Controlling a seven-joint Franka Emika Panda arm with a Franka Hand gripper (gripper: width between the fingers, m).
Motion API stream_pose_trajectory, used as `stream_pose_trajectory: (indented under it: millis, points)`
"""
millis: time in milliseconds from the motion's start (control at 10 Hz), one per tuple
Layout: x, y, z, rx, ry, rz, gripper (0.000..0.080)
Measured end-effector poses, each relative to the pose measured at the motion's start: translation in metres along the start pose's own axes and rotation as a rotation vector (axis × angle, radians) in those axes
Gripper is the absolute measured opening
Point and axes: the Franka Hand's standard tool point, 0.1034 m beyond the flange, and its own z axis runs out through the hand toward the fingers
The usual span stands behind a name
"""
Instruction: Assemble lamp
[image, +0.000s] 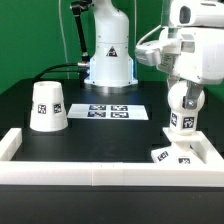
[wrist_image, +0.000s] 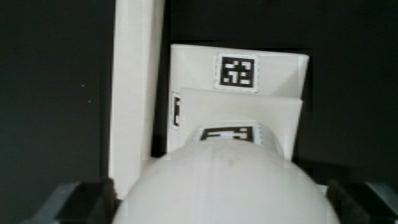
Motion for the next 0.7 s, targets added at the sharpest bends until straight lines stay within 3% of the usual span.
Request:
stream_pose_trajectory:
  millis: [200, 400, 700]
  points:
    - [-0.0024, -0.0008, 0.0003, -0.002, 0.002, 0.127, 0.0576]
    - [-0.0010, -0.0022, 0.0010, -0.018, 0.010, 0.421, 0.0577]
    - [-0.0004, -0.0026, 0.0015, -0.017, 0.013, 0.749, 0.0577]
